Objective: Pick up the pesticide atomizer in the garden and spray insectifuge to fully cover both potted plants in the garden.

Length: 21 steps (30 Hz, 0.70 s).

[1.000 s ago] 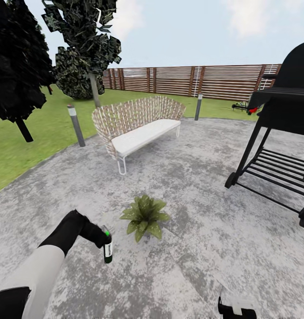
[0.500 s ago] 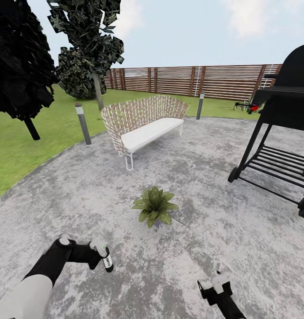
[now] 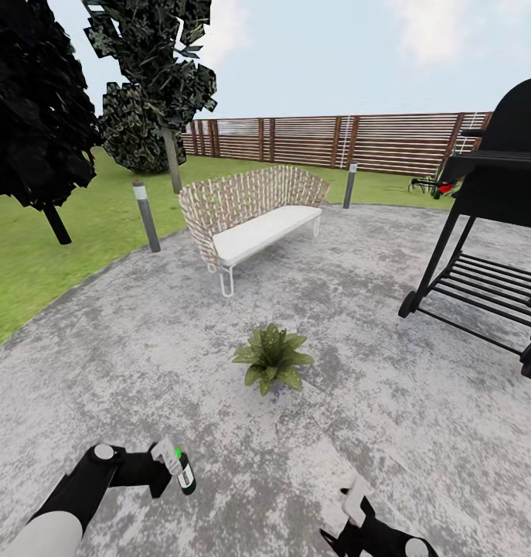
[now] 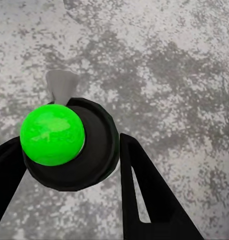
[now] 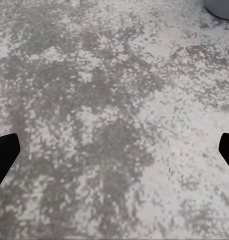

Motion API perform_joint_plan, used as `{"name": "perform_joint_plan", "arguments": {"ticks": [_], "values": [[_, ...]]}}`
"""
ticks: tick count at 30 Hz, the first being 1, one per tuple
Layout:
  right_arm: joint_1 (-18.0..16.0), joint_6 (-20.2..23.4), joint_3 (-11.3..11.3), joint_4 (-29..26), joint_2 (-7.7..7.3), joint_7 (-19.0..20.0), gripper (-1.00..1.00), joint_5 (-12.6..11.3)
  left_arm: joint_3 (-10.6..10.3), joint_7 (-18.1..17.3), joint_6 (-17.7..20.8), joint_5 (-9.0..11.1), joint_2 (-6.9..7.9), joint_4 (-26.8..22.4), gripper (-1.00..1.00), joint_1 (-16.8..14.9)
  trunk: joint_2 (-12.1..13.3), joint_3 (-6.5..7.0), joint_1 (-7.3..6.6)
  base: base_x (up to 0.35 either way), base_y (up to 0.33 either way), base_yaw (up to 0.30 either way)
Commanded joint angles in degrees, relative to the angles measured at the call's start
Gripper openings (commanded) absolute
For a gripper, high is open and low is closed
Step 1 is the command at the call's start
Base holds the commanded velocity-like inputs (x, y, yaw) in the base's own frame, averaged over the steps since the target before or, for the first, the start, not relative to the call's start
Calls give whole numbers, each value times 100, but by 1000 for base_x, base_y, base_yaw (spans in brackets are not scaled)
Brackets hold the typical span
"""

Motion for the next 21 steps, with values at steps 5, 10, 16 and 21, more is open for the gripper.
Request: {"name": "perform_joint_plan", "arguments": {"ticks": [5,10,16,21], "values": [[-74,-31,-34,-12,34,74,100,57,33,-17,-34,-64,10,29,-100,-3,-2,-5,-1,0,0,0],[-167,-5,-38,-4,37,347,100,43,27,-17,-35,-50,12,56,-100,-4,-2,-5,-1,0,0,0],[-179,-8,-31,-14,47,651,100,51,-47,-15,-32,-80,-20,57,-100,-7,-2,-5,-1,0,0,0],[-449,-8,-15,-16,196,1250,-100,59,-126,329,-26,-99,-65,64,-100,-11,-2,-5,-1,0,0,0]]}}
